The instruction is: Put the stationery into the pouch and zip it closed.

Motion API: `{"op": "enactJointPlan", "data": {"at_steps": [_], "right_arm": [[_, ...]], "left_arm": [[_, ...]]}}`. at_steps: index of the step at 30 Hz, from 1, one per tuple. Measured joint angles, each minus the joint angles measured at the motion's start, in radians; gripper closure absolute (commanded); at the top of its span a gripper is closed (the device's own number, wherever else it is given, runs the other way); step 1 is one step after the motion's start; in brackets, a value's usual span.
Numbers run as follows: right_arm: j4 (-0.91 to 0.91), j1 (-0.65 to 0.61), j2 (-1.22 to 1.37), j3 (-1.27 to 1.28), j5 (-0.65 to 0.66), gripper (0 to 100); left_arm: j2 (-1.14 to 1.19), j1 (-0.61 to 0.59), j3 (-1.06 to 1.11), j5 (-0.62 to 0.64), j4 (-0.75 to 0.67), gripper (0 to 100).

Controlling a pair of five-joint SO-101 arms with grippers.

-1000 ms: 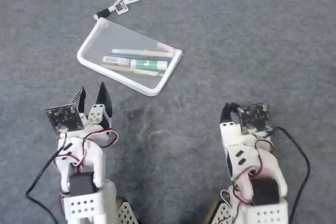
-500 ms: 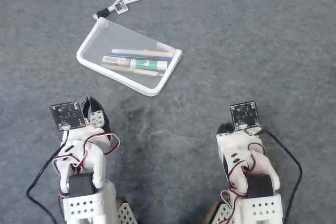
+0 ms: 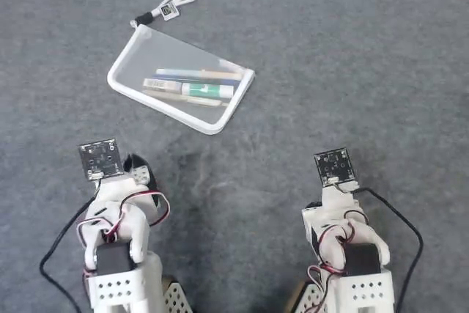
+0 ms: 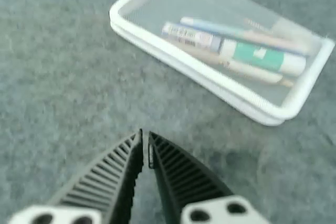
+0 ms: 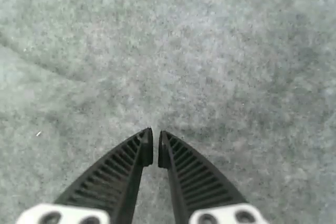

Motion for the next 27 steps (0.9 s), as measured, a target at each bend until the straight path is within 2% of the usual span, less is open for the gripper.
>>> {"op": "enactJointPlan", "data": {"at_steps": [9, 15, 23, 27], "right_arm": [[0.000, 0.000, 0.000, 0.000, 0.000, 98.9], [0.000, 0.000, 0.000, 0.000, 0.000, 98.9], [0.000, 0.000, 0.000, 0.000, 0.000, 98.9], [0.000, 0.000, 0.000, 0.000, 0.000, 98.9]], "left_arm": [[0.000, -0.005, 0.000, 0.000, 0.210, 99], [0.000, -0.005, 0.000, 0.000, 0.262, 99], [0.000, -0.149, 0.000, 0.005, 0.273, 99], [0.000, -0.155, 0.000, 0.005, 0.273, 99]]}}
